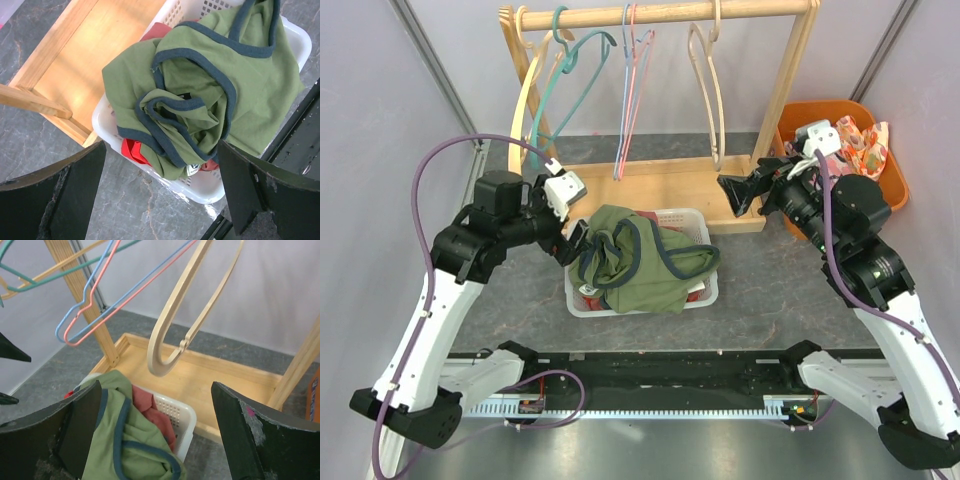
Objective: Remove the tank top from the hanger
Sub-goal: Reset both arms
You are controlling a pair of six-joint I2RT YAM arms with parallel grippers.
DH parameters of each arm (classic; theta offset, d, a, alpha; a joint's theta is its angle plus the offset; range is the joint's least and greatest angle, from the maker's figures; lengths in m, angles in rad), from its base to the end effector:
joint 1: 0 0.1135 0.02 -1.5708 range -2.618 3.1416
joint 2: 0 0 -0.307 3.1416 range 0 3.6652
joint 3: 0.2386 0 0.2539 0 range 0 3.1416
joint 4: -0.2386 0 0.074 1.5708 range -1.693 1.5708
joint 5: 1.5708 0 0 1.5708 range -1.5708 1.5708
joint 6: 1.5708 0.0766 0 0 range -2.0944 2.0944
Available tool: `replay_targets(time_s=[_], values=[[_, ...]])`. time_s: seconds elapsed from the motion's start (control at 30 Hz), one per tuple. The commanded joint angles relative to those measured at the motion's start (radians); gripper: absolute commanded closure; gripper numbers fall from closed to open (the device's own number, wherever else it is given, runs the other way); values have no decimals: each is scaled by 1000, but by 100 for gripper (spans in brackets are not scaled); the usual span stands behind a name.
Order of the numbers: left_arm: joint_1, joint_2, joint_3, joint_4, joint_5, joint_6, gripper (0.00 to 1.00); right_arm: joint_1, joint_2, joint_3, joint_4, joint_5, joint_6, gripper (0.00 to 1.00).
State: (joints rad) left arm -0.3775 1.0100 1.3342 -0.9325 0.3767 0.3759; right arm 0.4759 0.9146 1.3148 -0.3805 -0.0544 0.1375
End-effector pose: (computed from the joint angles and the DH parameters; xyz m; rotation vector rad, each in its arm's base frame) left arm 0.1668 -0.0965 0.4260 0.9892 1.9192 -0.4104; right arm 0.1643 0.0894 0.5111 -0.3082 1.5446 0.5256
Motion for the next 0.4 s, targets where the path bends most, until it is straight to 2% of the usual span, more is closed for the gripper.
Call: replay_targets(time_s=[0.0, 0.17, 0.37], values=[[12, -13, 3, 38, 33, -40, 1, 13, -5, -57, 29, -7, 82, 2], [14, -8, -6, 46, 31, -35, 0, 36, 20, -74, 35, 42, 134, 2], [17, -14, -16, 57, 22, -38, 0, 78, 79, -66, 11, 112, 114, 2]])
